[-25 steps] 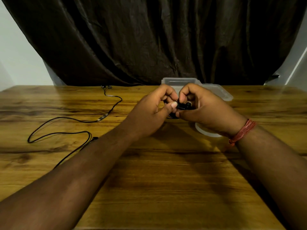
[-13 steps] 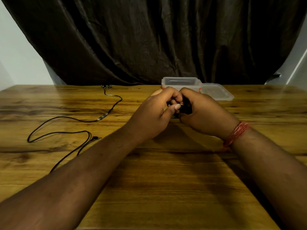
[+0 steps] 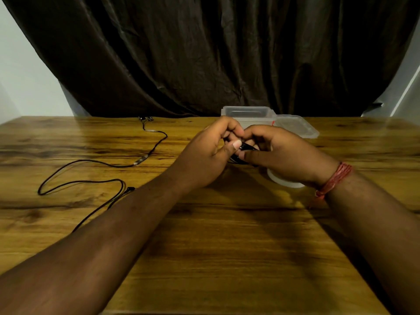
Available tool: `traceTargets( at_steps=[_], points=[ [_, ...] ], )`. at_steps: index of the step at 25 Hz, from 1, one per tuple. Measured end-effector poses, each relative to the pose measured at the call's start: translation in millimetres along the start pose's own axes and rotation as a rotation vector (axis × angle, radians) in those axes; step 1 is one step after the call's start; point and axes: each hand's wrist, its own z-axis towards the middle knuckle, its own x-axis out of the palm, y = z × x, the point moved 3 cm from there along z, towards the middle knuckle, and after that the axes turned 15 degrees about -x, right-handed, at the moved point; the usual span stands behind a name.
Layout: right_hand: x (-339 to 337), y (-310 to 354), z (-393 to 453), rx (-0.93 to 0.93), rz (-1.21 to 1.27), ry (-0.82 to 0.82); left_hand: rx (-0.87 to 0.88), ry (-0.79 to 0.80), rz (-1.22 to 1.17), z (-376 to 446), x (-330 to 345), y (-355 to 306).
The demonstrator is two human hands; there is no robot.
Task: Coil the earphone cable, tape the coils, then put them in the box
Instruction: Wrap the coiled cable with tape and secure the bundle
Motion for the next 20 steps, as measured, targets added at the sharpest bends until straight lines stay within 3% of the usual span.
traceTargets(
  at_steps=[7, 14, 20],
  points=[
    [2.8, -3.5, 1.0, 0.016, -0.007, -0.052, 0.006, 0.028, 0.002, 0.2, 2.9, 0.4],
    [8.7, 1.0, 4.2, -0.112, -0.477, -0.138, 0.064, -0.087, 0.129, 2.0, 6.6, -2.3],
    [14.3, -1.4, 4.2, -0.103, -0.338, -0.250, 0.078, -0.173, 0.157, 5.0, 6.6, -0.7]
  ],
)
